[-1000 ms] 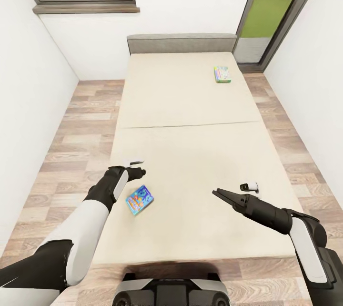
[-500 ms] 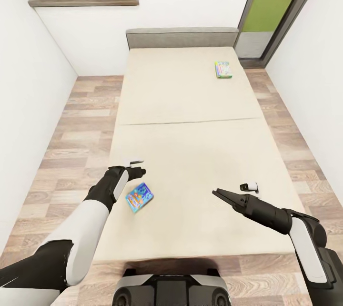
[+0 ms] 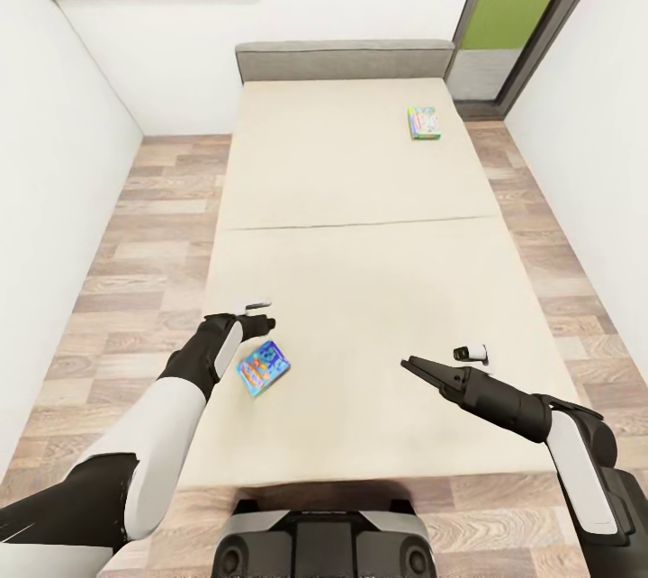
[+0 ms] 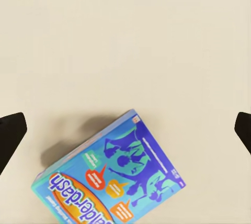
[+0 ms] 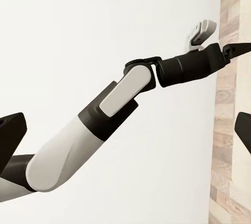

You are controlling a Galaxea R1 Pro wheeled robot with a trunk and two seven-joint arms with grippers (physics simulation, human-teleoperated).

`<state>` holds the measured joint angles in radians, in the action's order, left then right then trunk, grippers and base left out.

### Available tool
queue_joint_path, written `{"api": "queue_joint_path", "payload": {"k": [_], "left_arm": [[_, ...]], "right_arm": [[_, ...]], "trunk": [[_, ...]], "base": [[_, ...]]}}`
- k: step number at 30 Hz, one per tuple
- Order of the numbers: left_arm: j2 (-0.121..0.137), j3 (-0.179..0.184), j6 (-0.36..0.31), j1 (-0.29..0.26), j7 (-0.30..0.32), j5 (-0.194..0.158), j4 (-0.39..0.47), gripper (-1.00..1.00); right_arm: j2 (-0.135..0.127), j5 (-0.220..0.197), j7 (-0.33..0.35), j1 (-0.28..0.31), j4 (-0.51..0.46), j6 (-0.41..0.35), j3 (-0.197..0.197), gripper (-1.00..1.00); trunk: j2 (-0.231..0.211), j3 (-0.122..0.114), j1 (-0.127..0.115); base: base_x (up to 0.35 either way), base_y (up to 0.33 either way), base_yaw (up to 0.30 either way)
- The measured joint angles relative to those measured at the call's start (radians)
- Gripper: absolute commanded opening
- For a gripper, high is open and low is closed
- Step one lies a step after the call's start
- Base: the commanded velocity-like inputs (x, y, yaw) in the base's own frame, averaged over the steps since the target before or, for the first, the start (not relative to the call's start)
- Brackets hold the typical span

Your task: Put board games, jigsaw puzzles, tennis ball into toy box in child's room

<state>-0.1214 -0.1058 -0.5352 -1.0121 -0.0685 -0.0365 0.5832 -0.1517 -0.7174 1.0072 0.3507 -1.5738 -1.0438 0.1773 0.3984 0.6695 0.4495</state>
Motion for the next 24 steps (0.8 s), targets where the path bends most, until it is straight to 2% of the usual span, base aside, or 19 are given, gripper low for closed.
{"api": "queue_joint_path", "payload": {"k": [8, 15, 24], "left_arm": [[0.0, 0.0, 0.001, 0.0, 0.0, 0.0, 0.0, 1.0], [0.0, -0.001, 0.066, 0.0, -0.001, 0.002, 0.001, 1.0], [0.0, -0.001, 0.083, 0.0, -0.001, 0.002, 0.0, 1.0]], "right_arm": [[0.0, 0.0, 0.0, 0.0, 0.0, 0.0, 0.0, 1.0], [0.0, 0.0, 0.0, 0.0, 0.0, 0.0, 0.0, 1.0], [0.0, 0.002, 0.0, 0.0, 0.001, 0.0, 0.0, 1.0]], "trunk": [[0.0, 0.013, 0.0], [0.0, 0.025, 0.0], [0.0, 0.039, 0.0]], "base": [[0.0, 0.0, 0.0], [0.0, 0.0, 0.0], [0.0, 0.0, 0.0]]}}
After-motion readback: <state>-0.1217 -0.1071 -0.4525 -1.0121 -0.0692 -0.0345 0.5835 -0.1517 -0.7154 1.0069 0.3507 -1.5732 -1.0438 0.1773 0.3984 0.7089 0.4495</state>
